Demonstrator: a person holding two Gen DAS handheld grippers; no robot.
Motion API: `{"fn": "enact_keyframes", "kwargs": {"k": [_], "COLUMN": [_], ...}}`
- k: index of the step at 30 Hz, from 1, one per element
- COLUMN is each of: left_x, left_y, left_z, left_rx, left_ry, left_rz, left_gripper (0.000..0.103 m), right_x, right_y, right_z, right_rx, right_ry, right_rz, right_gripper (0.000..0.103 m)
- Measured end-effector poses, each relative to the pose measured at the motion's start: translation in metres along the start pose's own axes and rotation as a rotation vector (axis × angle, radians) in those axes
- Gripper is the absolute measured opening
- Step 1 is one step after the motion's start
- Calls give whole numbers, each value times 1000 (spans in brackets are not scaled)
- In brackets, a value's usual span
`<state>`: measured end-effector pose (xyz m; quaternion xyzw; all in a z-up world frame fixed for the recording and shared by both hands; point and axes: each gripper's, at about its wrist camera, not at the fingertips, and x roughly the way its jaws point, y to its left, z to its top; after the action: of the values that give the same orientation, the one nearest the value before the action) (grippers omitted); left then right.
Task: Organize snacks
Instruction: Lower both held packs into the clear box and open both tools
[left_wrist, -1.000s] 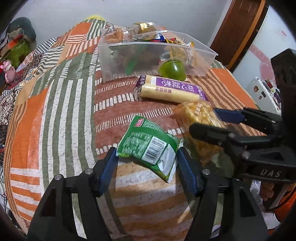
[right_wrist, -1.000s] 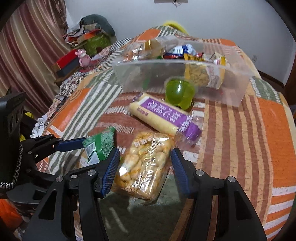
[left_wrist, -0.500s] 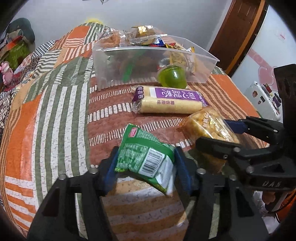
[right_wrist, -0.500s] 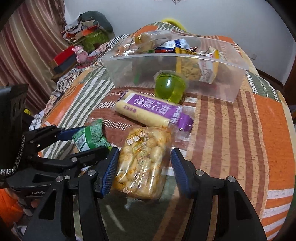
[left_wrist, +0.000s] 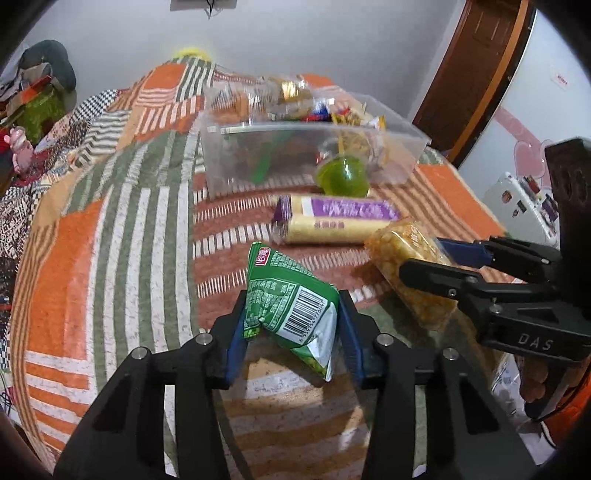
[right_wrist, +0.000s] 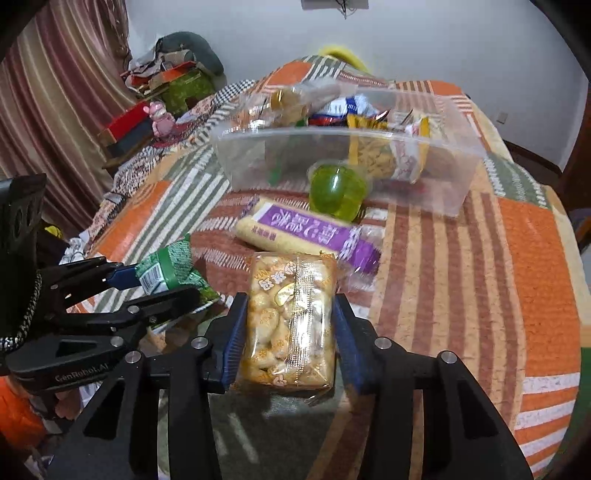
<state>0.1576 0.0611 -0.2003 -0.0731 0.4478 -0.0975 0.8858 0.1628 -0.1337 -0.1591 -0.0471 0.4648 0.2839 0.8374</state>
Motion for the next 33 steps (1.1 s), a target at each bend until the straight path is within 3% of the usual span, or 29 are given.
{"fn": "enact_keyframes", "kwargs": {"k": [9,21,33], "left_x": [-21,-22,4], "left_y": [-10,-9,13], "left_z": [33,97,149], "left_rx": [27,53,13], "left_ry": [-91,-191,-235], "left_rz": [10,40,62], "left_gripper": [44,44,44], "right_x": [-23,-43,-29], "right_y": [-13,-35,-49], "right_z": [13,61,104], "right_rx": [26,38,32], "right_ry": [-83,-212,-271], "right_rz": [-22,-85,-135], "right_gripper": [41,41,41]}}
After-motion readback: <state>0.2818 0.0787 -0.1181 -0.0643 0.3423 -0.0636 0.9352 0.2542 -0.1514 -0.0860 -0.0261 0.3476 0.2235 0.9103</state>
